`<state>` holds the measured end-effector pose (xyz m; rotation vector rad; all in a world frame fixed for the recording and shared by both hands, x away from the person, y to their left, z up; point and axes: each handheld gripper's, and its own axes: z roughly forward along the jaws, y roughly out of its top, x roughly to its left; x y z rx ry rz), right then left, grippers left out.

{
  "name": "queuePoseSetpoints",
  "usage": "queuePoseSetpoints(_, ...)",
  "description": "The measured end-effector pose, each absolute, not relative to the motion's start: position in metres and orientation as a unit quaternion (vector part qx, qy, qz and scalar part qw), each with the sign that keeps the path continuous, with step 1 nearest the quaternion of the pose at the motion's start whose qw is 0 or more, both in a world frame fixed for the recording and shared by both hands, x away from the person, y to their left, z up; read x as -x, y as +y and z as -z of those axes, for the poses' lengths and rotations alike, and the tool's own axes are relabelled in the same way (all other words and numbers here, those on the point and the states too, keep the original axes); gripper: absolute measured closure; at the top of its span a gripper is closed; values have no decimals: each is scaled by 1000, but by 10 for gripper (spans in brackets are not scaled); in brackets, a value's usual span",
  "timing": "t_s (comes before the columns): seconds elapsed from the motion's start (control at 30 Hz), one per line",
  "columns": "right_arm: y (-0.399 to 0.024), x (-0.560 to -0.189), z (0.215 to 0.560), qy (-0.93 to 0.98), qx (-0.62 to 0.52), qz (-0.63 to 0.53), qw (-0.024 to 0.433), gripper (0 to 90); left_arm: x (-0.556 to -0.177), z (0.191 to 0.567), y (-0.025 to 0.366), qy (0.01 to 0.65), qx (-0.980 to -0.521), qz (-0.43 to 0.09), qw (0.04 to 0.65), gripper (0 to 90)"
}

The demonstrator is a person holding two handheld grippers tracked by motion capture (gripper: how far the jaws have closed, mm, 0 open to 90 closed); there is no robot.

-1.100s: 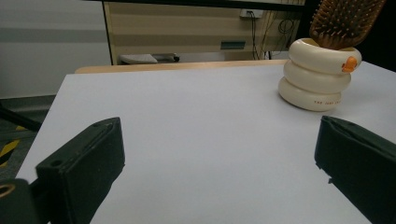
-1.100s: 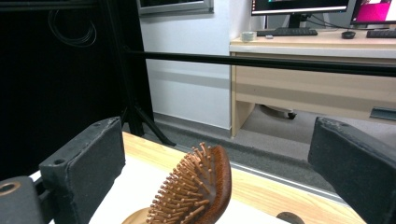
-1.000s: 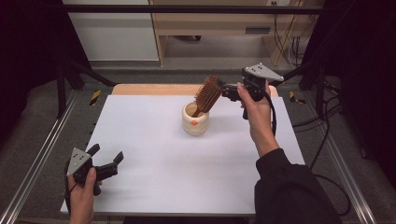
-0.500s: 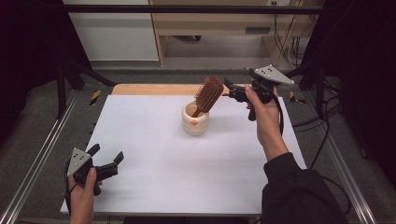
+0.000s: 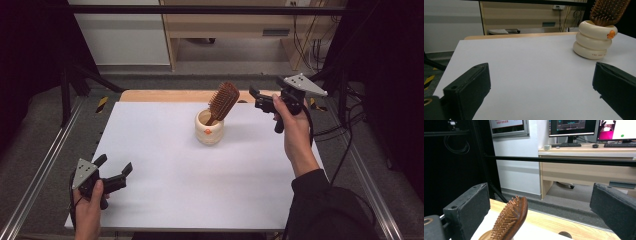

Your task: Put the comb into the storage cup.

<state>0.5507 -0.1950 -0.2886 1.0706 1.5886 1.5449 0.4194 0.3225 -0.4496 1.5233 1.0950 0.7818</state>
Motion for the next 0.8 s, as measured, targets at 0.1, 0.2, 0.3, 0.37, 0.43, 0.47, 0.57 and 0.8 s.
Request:
queuePoseSetpoints(0.1, -197, -548, 289, 611, -406, -590, 336, 31, -419, 450, 322, 458, -637, -327, 527, 16)
queuePoseSetpoints(0.2, -200, -546, 289, 611, -405, -590, 338, 31, -419, 450, 322, 458, -637, -327, 527, 16)
queuePoseSetpoints(0.3, -202, -543, 290, 613, -405, -588, 338, 31, -419, 450, 322, 458, -637, -327, 527, 16)
queuePoseSetpoints(0.37, -203, -541, 291, 613, -405, -589, 337, 31, -419, 450, 322, 458, -638, -327, 526, 16)
queuePoseSetpoints(0.43, -205, -540, 292, 615, -404, -587, 337, 31, -419, 450, 322, 457, -639, -327, 526, 16)
queuePoseSetpoints(0.47, -206, -539, 293, 615, -404, -586, 338, 31, -419, 450, 322, 457, -639, -327, 525, 16)
queuePoseSetpoints(0.57, -210, -536, 295, 618, -404, -583, 339, 31, -419, 450, 322, 458, -638, -327, 526, 16)
queuePoseSetpoints(0.8, -220, -529, 300, 619, -406, -578, 343, 31, -419, 450, 322, 457, -640, -326, 525, 16)
